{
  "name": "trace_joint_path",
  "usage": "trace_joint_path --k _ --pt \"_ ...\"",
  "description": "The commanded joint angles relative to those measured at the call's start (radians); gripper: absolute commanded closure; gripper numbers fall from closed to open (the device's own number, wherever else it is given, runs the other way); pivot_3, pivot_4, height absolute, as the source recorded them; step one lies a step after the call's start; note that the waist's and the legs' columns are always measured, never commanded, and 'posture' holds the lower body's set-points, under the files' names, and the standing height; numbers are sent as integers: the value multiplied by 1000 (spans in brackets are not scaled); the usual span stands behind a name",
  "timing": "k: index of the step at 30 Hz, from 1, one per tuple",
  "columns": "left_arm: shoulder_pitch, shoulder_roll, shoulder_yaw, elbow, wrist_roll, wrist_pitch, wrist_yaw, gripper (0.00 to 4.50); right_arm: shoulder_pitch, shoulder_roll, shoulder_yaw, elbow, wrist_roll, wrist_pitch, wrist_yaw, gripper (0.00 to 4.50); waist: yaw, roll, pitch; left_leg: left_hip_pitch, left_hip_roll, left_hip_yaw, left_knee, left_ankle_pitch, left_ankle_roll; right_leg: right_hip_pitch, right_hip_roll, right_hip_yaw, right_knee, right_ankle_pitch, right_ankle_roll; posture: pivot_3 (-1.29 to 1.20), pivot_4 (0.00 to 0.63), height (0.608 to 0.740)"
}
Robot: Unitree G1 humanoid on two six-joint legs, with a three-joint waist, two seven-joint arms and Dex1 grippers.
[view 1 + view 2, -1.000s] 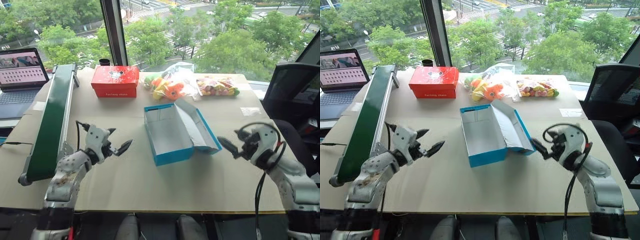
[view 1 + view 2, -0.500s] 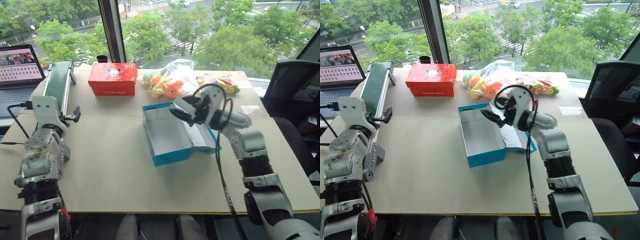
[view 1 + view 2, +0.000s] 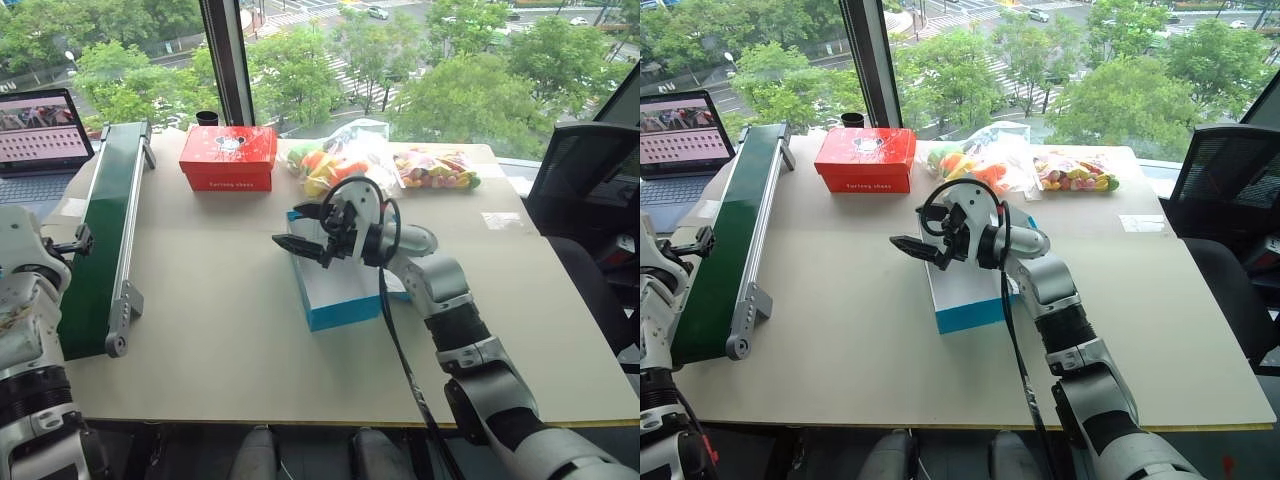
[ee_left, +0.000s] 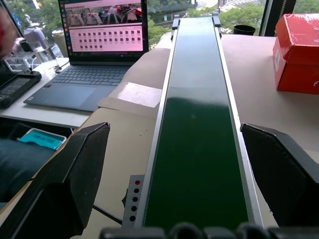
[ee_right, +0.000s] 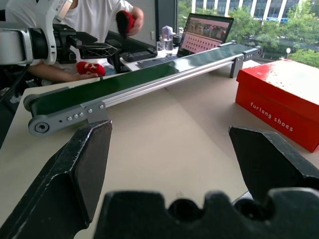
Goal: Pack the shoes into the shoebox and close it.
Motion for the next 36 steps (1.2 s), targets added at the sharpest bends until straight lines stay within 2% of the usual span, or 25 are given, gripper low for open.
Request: trace_joint_path --k 1,8,22,36 --pt "-33 37 14 10 -14 -33 -15 0 -22 9 -18 -42 13 -15 8 89 1 0 0 0 0 0 0 0 0 0 0 0 0 0 0 0 150 739" --pt "-68 52 -14 49 -27 -20 -45 0 -1 -2 -25 -79 6 -6 -11 89 -1 0 0 0 0 0 0 0 0 0 0 0 0 0 0 0 150 739" --pt "-290 73 -125 369 27 -153 -65 0 106 -82 -47 -203 -6 33 -58 89 -1 0 0 0 0 0 0 0 0 0 0 0 0 0 0 0 150 739" --pt "-462 38 -180 567 50 -137 40 0 87 -92 -61 -215 13 55 -52 89 3 -1 0 -2 0 0 1 0 0 -2 0 0 2 0 0 0 150 739"
